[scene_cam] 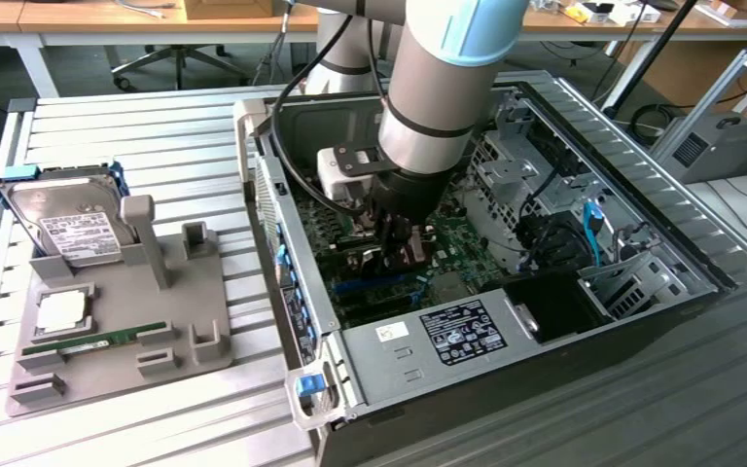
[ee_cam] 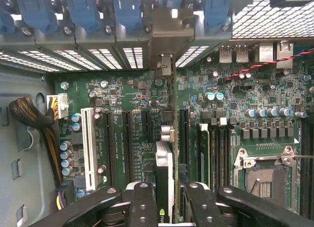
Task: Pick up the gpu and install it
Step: 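Insert the gpu into the slot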
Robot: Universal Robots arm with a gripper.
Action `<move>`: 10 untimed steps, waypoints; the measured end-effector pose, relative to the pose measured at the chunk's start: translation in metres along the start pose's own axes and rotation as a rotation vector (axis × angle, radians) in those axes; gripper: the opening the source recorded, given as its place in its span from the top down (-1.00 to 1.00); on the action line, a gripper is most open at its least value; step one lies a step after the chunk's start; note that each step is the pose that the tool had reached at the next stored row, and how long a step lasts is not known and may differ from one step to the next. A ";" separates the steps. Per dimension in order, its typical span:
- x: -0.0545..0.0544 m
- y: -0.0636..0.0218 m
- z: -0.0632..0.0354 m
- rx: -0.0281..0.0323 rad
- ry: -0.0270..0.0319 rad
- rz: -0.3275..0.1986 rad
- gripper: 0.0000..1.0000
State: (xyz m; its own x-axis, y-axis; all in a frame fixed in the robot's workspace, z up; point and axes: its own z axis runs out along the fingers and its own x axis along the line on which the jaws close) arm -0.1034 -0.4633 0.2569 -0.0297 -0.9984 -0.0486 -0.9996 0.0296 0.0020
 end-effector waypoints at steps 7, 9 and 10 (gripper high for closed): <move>0.001 0.0002 0.0005 -0.0005 0.0002 -0.013 0.47; 0.001 0.0002 0.0005 -0.0006 0.0005 -0.013 0.47; 0.001 0.0002 0.0006 -0.0006 0.0005 -0.013 0.47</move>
State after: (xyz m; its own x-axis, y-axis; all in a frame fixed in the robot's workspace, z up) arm -0.1037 -0.4645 0.2563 -0.0164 -0.9987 -0.0481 -0.9999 0.0163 0.0020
